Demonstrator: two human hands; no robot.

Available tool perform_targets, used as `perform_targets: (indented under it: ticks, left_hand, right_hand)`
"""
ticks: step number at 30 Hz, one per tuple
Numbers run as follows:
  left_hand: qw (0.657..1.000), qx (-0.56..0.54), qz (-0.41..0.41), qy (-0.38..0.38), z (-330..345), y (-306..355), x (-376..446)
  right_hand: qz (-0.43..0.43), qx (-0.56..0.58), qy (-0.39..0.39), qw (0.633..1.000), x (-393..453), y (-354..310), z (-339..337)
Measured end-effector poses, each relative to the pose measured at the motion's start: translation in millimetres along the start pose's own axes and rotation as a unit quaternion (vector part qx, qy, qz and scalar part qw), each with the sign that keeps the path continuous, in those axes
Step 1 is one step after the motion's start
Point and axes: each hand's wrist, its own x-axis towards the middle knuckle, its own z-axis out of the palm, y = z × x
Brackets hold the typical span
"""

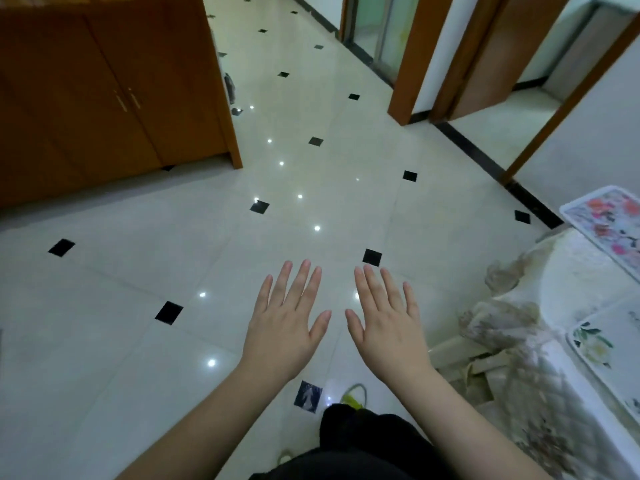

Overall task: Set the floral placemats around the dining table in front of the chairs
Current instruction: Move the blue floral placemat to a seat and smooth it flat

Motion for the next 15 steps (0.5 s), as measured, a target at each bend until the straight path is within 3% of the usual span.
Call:
perform_targets:
  ticks: [15]
  left_hand:
    - [0.994, 0.028, 0.089, -0.05, 23, 66, 254]
  right_hand:
    - [0.087, 0.016, -0.013, 0.996, 167, 159, 13]
